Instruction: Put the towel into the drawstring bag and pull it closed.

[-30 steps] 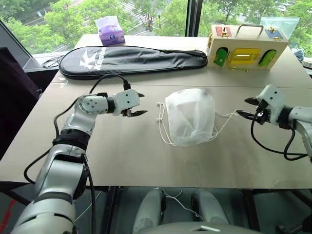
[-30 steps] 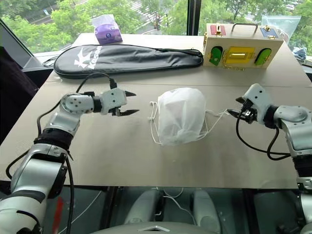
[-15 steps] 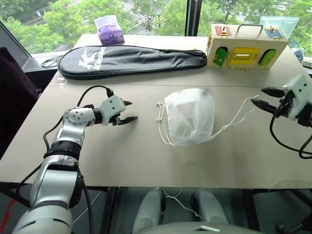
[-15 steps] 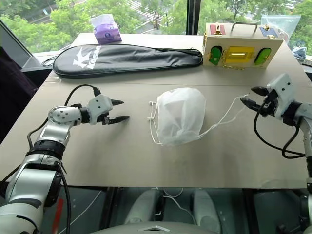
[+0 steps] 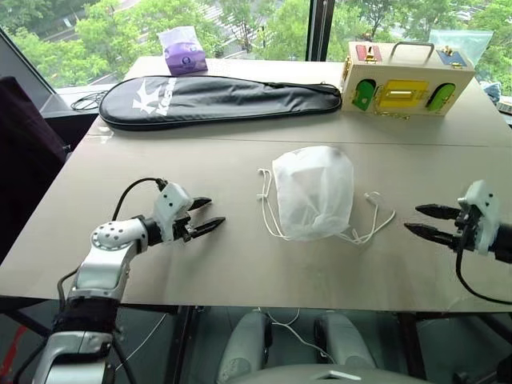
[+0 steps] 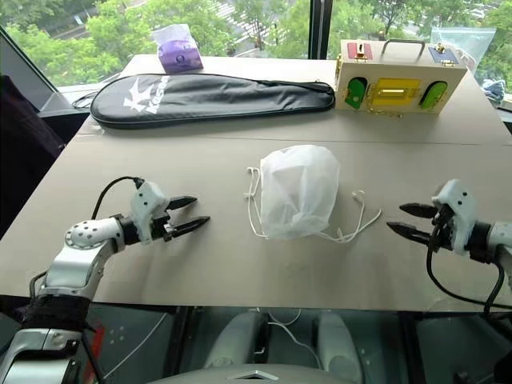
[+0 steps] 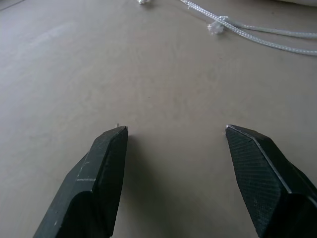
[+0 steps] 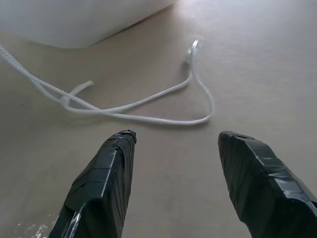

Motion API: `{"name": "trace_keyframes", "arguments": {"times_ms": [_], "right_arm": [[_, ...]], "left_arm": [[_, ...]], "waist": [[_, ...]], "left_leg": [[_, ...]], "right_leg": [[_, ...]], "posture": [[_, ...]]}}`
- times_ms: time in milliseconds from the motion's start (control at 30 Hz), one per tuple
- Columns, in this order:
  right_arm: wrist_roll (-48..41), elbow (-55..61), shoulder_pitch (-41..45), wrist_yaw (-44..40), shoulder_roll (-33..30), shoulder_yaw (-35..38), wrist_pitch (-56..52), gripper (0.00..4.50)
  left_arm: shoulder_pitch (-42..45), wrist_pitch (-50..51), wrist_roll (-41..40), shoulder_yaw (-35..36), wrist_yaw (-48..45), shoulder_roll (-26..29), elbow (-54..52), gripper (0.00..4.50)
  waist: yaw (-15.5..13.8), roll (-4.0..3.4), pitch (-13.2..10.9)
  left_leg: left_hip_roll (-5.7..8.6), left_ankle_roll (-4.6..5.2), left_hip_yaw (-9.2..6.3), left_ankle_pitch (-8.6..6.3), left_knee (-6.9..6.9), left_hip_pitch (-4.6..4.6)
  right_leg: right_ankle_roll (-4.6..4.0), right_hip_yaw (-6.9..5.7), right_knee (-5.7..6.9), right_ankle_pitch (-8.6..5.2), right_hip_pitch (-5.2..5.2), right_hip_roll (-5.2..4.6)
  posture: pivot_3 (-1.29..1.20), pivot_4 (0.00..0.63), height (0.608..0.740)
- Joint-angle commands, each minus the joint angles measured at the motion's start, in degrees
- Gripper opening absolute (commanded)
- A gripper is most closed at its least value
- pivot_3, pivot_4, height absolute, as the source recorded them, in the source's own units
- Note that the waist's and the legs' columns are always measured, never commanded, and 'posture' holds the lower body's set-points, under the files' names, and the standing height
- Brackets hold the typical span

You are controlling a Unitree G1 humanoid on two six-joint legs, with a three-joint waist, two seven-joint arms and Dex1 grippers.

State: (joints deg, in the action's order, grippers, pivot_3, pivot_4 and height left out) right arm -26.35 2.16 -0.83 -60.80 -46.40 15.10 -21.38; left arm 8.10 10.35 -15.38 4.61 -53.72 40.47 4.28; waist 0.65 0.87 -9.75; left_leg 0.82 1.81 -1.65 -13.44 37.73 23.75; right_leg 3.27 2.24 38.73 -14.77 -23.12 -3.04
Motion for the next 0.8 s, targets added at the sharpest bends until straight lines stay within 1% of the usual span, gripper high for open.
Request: {"name": "trace_keyframes", "arguments": {"times_ms": [33, 100, 167, 233, 300, 533, 633, 800], "right_arm": [[-0.3, 2.0, -1.9, 3.1, 3.2, 4.4, 6.0, 2.85], [0.8, 1.3, -2.6, 3.7, 4.6, 4.3, 9.2, 2.85], [1.2, 0.1, -3.5, 2.9, 5.1, 3.9, 11.4, 2.85], [1.0, -0.6, -4.4, 1.4, 5.1, 3.9, 13.7, 2.85], [0.3, -1.0, -4.8, 0.6, 5.3, 4.2, 15.3, 2.85], [-3.4, -1.8, -6.4, -4.4, 5.0, 4.5, 16.8, 2.85], [-2.3, -3.2, -7.2, -6.6, 4.1, 3.8, 18.7, 2.85], [-2.1, -5.4, -6.5, -7.2, 4.2, 3.9, 20.8, 2.85]], "left_arm": [[-4.2, 1.6, 0.9, 0.4, 3.1, -0.6, -5.4, 3.22], [-5.6, 0.0, 2.2, -0.1, 5.3, -1.7, -6.3, 3.22], [-6.4, 1.6, 0.1, 0.2, 6.5, -3.7, -7.7, 3.22], [-6.9, 1.0, -0.3, 0.0, 6.6, -4.7, -8.1, 3.22], [-7.0, 0.0, -0.3, 0.2, 6.3, -5.2, -7.9, 3.22], [-9.0, 4.6, -8.0, 2.4, 0.4, -3.7, -11.1, 3.22], [-9.8, 4.5, -7.9, 2.3, -0.7, -3.0, -12.0, 3.22], [-10.1, 3.1, -6.7, 2.2, -1.0, -2.5, -12.0, 3.22]], "waist": [[0.0, -0.05, 0.0], [0.0, -0.09, 0.1], [0.0, -0.19, 0.1], [-0.2, -0.22, 0.1], [-0.3, -0.22, 0.1], [-0.1, -0.23, 0.1], [-0.1, -0.23, 0.1], [-0.1, -0.23, 0.1]], "left_leg": [[0.02, 0.0, 0.02, 0.0, 0.0, -0.03], [0.02, 0.0, 0.01, 0.0, 0.02, -0.15], [0.01, 0.0, 0.02, 0.0, 0.02, -0.31], [0.01, 0.01, 0.01, 0.0, 0.01, -0.46], [0.01, 0.01, -0.01, 0.0, 0.01, -0.43], [-0.01, 0.01, 0.0, 0.0, -0.05, -0.44], [-0.02, 0.01, 0.0, 0.0, -0.07, -0.43], [-0.02, 0.01, 0.0, 0.0, -0.11, -0.41]], "right_leg": [[0.0, 0.02, 0.0, 0.0, 0.01, -0.02], [-0.01, 0.02, -0.01, -0.01, 0.14, -0.02], [-0.02, 0.02, -0.08, -0.01, 0.33, -0.01], [-0.02, 0.01, -0.2, -0.02, 0.55, -0.01], [-0.02, -0.05, -0.23, -0.02, 0.56, -0.01], [-0.03, -0.02, -0.27, -0.02, 0.55, 0.01], [-0.04, -0.03, -0.3, -0.03, 0.55, 0.01], [-0.18, -0.03, -0.42, -0.11, 0.55, 0.0]], "posture": [[0.0, 0.15, 0.74], [0.0, 0.15, 0.74], [0.0, 0.15, 0.74], [0.0, 0.15, 0.74], [0.0, 0.15, 0.74], [0.0, 0.15, 0.74], [0.0, 0.15, 0.74], [0.0, 0.15, 0.74]]}}
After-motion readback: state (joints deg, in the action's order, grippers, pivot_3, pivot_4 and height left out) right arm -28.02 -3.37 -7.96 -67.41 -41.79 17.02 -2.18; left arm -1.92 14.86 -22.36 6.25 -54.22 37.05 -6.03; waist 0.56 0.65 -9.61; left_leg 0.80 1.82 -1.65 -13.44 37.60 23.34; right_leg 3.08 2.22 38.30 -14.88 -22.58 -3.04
